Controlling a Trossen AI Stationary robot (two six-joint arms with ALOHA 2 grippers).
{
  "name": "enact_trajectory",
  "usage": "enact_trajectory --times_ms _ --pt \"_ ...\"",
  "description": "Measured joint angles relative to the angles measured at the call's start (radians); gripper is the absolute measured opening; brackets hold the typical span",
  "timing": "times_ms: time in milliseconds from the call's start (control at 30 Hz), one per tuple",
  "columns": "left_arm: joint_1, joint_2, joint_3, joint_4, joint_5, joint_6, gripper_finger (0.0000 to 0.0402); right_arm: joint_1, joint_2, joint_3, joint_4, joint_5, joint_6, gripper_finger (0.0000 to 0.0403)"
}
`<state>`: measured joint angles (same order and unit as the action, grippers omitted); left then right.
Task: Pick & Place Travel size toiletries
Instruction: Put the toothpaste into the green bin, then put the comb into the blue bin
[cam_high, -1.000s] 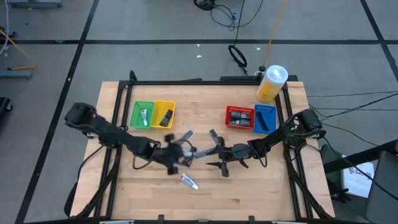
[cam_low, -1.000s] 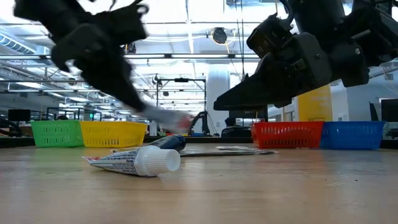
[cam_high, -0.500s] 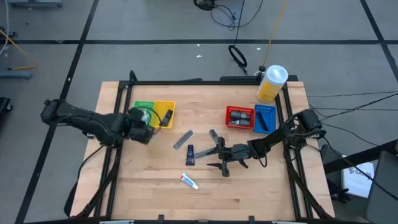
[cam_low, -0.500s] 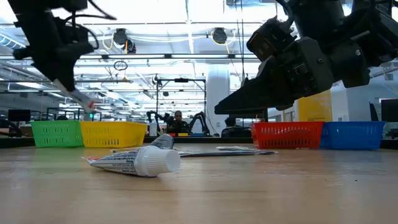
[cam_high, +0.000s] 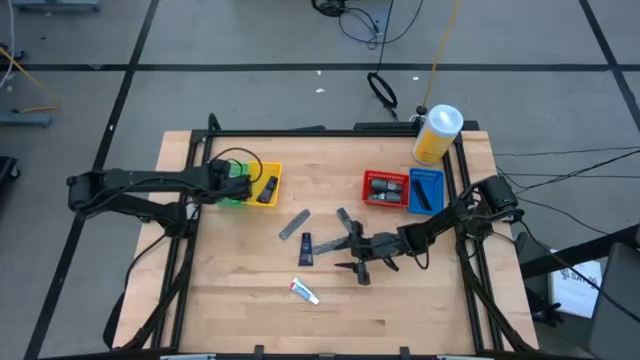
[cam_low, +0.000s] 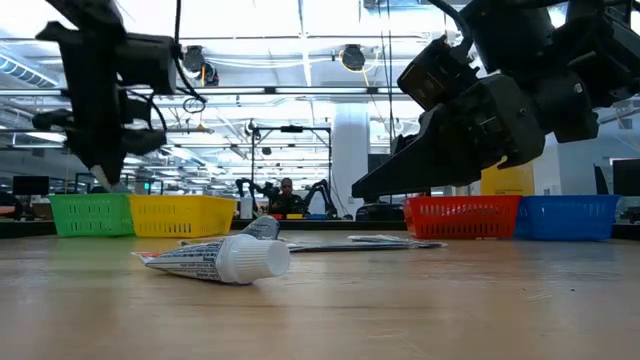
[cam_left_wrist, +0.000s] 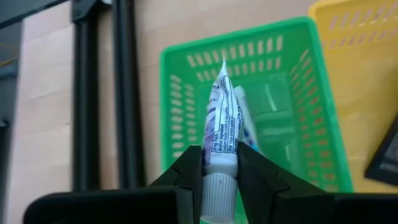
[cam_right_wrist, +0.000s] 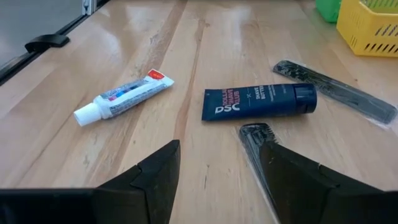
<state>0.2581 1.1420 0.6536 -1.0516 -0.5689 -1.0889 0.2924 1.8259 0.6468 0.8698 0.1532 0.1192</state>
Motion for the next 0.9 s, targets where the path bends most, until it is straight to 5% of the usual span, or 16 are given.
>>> enact_trajectory --times_ms 433,900 --pt "0.023 0.108 -0.027 0.076 0.048 0.065 0.0081 0.003 0.000 0.000 0.001 0.000 0.000 0.0212" --pt "0.003 0.028 0.026 -0.002 0.106 0.093 0.0242 0.003 0.000 0.000 0.001 -0.001 0.000 0.0212"
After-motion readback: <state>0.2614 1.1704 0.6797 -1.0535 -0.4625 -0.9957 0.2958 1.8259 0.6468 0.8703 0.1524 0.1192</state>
